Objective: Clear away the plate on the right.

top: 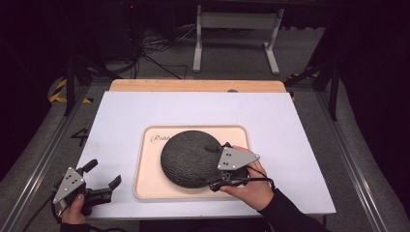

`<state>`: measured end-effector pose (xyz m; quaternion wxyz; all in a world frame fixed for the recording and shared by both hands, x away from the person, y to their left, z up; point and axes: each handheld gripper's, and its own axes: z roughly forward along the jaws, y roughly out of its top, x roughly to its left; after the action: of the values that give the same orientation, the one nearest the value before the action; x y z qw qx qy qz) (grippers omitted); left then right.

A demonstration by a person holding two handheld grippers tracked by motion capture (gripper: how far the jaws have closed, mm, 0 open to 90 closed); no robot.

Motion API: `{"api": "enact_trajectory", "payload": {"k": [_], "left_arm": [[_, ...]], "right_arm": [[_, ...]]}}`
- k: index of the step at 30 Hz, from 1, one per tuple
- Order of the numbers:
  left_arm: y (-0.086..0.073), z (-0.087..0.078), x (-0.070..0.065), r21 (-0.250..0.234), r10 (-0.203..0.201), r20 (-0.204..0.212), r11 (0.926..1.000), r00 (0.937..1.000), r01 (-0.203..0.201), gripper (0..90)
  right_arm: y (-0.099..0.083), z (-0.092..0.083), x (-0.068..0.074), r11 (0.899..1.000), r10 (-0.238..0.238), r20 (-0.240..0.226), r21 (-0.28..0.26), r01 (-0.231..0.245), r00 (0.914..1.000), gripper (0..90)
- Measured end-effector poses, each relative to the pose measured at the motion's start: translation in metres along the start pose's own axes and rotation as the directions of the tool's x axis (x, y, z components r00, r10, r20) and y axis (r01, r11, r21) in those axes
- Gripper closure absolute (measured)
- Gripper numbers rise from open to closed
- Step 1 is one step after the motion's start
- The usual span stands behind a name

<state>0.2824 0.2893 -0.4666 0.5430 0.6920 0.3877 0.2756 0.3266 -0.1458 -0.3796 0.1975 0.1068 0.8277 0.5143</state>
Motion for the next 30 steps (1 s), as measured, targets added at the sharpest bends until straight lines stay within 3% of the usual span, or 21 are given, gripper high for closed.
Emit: {"api": "enact_trajectory", "payload": {"k": [3, 8, 11, 19, 30], "left_arm": [[0.000, 0.000, 0.000, 0.000, 0.001, 0.000, 1.0000, 1.0000, -0.001, 0.1], [0.000, 0.000, 0.000, 0.001, 0.003, 0.002, 1.0000, 1.0000, -0.003, 0.1], [0.000, 0.000, 0.000, -0.003, 0.003, 0.002, 1.0000, 1.0000, -0.003, 0.1], [0.001, -0.001, 0.000, -0.008, 0.003, 0.001, 1.0000, 1.0000, -0.003, 0.1], [0.002, -0.001, -0.001, -0.027, 0.018, 0.023, 0.9995, 0.9996, -0.017, 0.1]], "right_arm": [[-0.003, -0.008, -0.007, 0.997, 0.053, -0.004, -0.063, -0.053, 0.9986, 10.8], [-0.009, -0.022, -0.017, 0.994, 0.063, -0.008, -0.090, -0.063, 0.9980, 3.9], [-0.014, -0.032, -0.024, 0.986, 0.107, -0.010, -0.126, -0.107, 0.9942, 2.9], [-0.024, -0.055, -0.035, 0.981, 0.135, 0.041, -0.146, -0.128, 0.9899, 2.6], [-0.039, -0.089, -0.054, 0.972, 0.185, 0.115, -0.170, -0.164, 0.9761, 2.6]]}}
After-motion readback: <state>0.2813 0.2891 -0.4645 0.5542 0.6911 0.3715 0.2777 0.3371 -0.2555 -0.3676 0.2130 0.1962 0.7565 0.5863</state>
